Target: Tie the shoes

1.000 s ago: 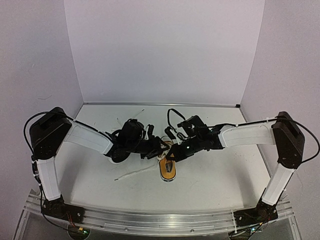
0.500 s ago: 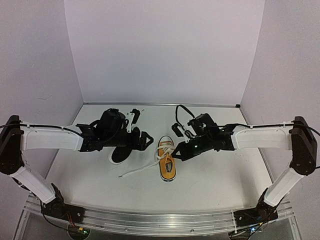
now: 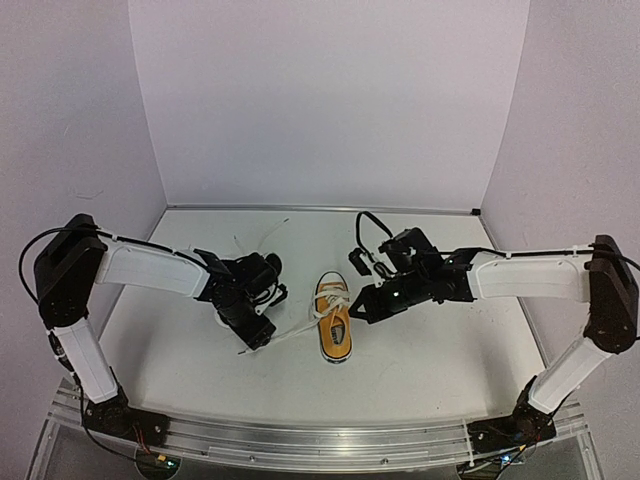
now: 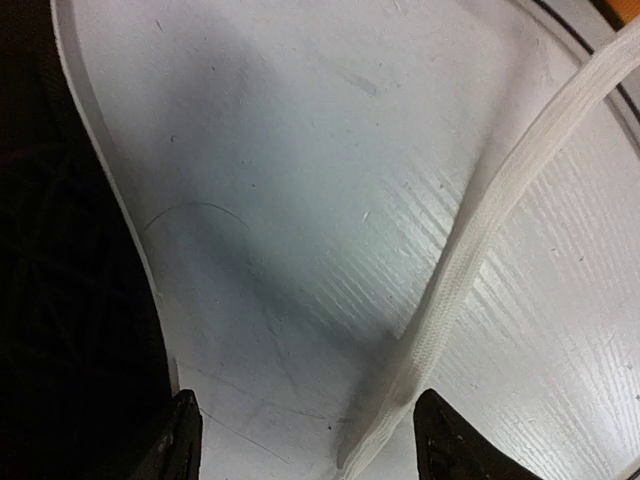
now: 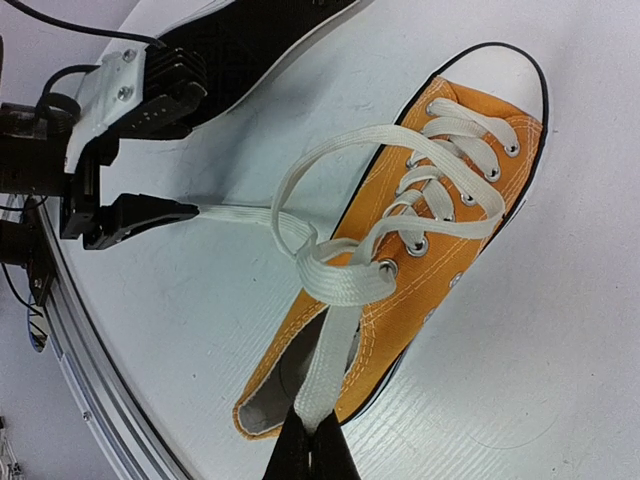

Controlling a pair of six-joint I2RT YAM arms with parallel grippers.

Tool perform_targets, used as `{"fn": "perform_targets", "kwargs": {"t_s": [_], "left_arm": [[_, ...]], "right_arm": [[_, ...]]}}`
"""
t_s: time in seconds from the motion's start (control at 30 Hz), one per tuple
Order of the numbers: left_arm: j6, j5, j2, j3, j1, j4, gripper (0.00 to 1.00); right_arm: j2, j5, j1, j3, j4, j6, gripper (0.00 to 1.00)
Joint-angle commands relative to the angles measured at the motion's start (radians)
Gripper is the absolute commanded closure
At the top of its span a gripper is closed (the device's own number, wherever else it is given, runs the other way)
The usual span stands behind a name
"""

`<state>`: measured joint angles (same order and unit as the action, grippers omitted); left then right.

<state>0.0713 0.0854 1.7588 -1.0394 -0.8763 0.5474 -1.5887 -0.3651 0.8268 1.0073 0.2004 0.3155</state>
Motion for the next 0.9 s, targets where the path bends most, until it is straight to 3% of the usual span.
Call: {"fn": "perform_targets", "kwargs": {"t_s": [0.0, 0.33, 0.57, 0.7, 0.87], "left_arm": [[-0.069, 0.002, 0.046, -0.051, -0.01, 0.062, 0.32], [-0.132, -0.063, 0.167, -0.11, -0.075, 0.11, 0.56], [-0.11, -0.176, 0.176, -0.107, -0.074, 0.107, 0.8], [-0.042, -0.15, 0.21, -0.122, -0.04, 0.125, 0.99], [0.091, -0.013, 0.166, -0.129, 0.018, 0.096, 1.0]], "right_arm": [[0.04, 0.021, 0.0, -0.003, 0.009, 0.007, 1.0], [0.045, 0.03, 0.0, -0.002, 0.013, 0.011, 1.0], [0.064, 0.037, 0.0, -0.01, 0.017, 0.016, 1.0], [0.092, 0.051, 0.0, -0.028, 0.019, 0.028, 1.0], [0.148, 0.106, -0.001, -0.064, 0.026, 0.054, 1.0]]}}
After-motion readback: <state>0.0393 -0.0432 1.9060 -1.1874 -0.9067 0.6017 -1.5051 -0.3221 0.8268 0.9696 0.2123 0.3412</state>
